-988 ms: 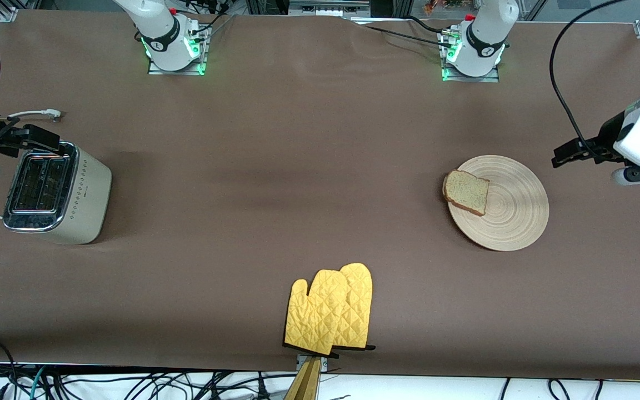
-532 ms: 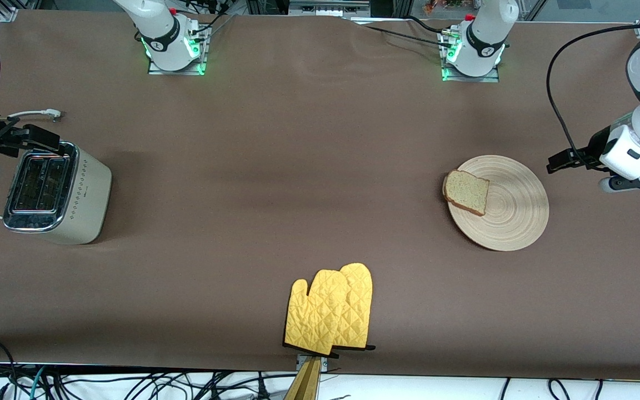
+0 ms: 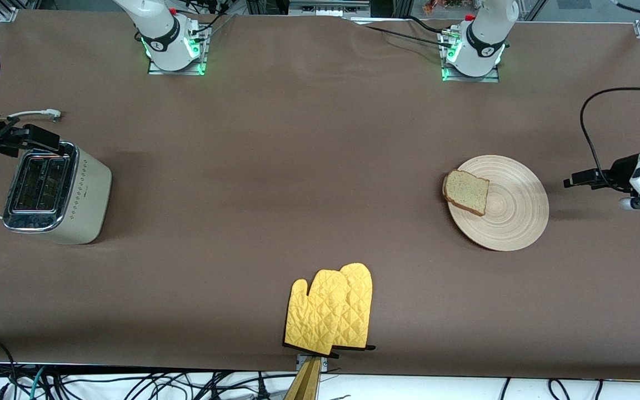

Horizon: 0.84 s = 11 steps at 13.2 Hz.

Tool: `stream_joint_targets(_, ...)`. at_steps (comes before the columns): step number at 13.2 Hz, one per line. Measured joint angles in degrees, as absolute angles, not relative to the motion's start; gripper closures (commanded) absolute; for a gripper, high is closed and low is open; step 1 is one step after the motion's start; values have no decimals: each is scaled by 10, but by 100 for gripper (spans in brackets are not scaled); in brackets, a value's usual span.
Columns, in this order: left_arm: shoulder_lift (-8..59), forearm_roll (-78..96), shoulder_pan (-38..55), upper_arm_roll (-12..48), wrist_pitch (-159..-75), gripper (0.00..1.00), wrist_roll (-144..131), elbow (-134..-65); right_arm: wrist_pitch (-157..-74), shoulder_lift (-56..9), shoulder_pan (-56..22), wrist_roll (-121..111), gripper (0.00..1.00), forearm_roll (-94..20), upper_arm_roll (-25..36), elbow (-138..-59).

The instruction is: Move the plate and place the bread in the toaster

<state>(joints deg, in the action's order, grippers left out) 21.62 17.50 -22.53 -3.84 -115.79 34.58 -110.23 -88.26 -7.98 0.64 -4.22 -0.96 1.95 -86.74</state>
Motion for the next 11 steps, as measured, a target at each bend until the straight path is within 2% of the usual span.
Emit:
stream_joint_targets(4, 320, 218, -335, 39, -1127, 0, 451, -1042, -883, -80, 6, -42, 0, -10, 20, -867)
stream_joint_targets(7, 367, 259, -350, 55, -1048, 0, 463, -990, -882, -80, 6, -42, 0, -10, 20, -867)
stream_joint_targets(11, 394, 304, -350, 64, -1024, 0, 521, -976, -882, -80, 6, -42, 0, -10, 20, -867)
